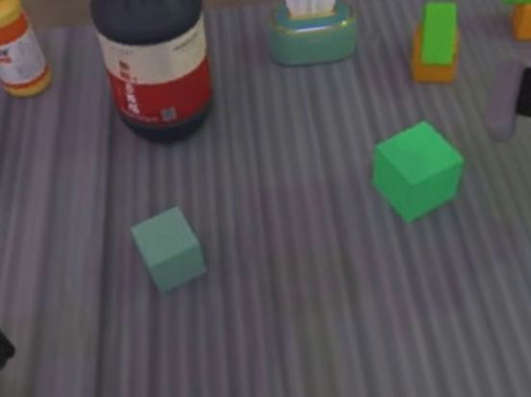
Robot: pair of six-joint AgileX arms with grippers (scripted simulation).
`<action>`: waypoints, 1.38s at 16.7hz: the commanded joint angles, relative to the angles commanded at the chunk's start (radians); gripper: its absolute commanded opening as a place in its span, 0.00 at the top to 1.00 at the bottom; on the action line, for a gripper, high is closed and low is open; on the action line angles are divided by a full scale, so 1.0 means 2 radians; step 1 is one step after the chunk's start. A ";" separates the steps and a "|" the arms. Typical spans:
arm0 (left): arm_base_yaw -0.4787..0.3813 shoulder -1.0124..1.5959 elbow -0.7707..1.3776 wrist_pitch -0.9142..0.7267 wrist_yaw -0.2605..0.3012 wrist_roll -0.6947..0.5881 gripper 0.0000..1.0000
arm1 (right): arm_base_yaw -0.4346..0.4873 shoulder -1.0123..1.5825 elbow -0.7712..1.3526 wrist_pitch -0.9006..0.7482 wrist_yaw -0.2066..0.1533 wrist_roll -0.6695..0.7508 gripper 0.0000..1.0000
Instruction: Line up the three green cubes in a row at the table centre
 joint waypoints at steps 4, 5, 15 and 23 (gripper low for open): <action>0.000 0.000 0.000 0.000 0.000 0.000 0.00 | 0.051 0.010 0.024 -0.012 0.001 0.000 1.00; 0.000 0.000 0.000 0.000 0.000 0.000 0.00 | 0.071 0.014 0.033 -0.017 0.001 0.001 1.00; 0.000 0.000 0.000 0.000 0.000 0.000 0.00 | 0.236 0.041 0.101 -0.055 0.002 0.007 1.00; 0.000 0.000 0.000 0.000 0.000 0.000 0.00 | 0.235 0.055 0.060 0.003 0.002 0.009 1.00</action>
